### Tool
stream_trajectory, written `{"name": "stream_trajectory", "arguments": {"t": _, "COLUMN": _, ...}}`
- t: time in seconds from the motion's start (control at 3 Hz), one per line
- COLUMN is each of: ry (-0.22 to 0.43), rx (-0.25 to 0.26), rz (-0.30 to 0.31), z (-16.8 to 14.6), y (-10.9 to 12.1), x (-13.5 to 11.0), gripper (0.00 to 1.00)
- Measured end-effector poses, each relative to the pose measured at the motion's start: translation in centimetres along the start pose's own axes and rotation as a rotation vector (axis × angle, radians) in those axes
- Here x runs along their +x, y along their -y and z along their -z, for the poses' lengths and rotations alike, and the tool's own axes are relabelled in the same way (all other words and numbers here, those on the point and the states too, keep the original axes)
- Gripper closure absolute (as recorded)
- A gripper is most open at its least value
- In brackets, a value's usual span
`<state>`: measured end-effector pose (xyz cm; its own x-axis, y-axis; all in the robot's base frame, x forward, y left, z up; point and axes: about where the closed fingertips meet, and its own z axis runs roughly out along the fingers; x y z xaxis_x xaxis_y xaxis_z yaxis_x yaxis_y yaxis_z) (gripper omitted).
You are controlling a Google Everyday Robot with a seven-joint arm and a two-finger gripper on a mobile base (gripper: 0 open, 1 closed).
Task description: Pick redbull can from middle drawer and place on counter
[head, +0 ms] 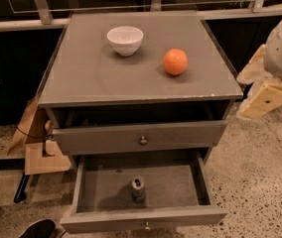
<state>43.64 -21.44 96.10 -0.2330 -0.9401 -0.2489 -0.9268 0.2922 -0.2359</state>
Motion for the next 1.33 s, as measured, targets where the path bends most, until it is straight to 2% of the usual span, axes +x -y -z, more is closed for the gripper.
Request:
{"name": "stream_trajectory", "arguments": {"t": 0.67, "ry": 0.14, "rx": -0.063, "rz": -0.076, "z": -7.6, "y": -3.1, "x": 1.9, "gripper": 0.89}}
{"name": "stream_trajectory", "arguments": {"t": 1.0, "ry": 0.243, "rx": -0.141, "rz": -0.145, "z": -12.9, "y": -6.1, "x": 2.7, "gripper": 1.0}}
{"name": "stream_trajectory", "arguments": {"t": 1.33, "ry": 0.267, "rx": -0.161, "rz": -0.165, "z": -13.8, "y": -6.8, "x": 2.6, "gripper": 1.0}}
